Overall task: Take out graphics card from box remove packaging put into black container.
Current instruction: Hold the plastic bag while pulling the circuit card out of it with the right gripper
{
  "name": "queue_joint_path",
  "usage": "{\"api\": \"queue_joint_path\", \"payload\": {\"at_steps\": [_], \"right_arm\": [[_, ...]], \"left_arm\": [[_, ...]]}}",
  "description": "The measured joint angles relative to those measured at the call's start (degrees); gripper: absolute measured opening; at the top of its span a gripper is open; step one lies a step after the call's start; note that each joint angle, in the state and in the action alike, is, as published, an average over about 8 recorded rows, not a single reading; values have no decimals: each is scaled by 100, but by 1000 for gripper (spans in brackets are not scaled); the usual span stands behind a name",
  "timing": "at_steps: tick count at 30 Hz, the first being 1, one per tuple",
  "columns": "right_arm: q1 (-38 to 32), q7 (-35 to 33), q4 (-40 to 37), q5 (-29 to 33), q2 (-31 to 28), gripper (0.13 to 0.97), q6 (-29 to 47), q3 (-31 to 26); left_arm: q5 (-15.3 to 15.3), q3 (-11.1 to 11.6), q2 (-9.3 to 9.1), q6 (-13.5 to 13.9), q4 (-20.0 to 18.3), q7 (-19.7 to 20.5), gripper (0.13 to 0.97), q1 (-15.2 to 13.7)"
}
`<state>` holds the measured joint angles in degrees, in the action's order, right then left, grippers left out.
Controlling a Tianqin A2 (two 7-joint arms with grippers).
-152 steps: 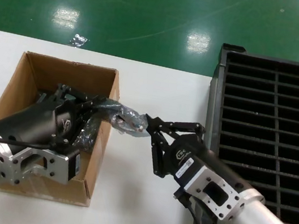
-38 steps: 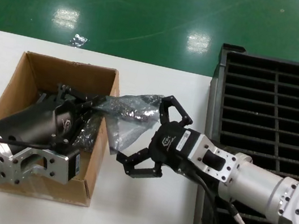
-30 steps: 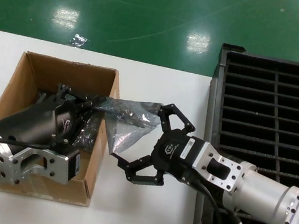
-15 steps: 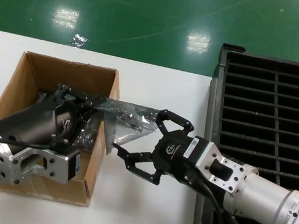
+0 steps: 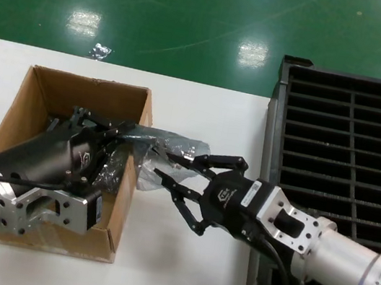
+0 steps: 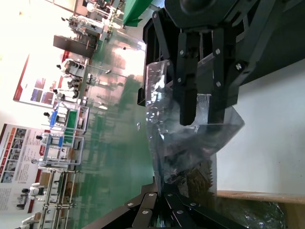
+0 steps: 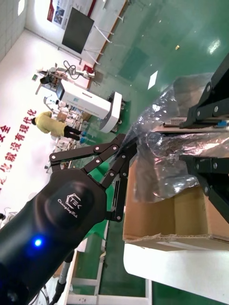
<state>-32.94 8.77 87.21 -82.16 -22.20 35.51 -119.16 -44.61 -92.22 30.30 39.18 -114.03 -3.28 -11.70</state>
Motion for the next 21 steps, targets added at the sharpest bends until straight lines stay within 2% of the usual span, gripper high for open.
{"api": "queue_joint_path", "payload": {"at_steps": [10, 15, 21], "right_arm": [[389, 390, 495, 373, -121, 189, -119, 193], [351, 381, 485, 453, -48, 162, -95, 197], [54, 125, 125, 425, 141, 135, 48, 85]], "left_arm": [[0, 0, 0, 0, 0, 0, 139, 0], [0, 0, 0, 0, 0, 0, 139, 0], [0, 0, 0, 0, 0, 0, 139, 0]]}}
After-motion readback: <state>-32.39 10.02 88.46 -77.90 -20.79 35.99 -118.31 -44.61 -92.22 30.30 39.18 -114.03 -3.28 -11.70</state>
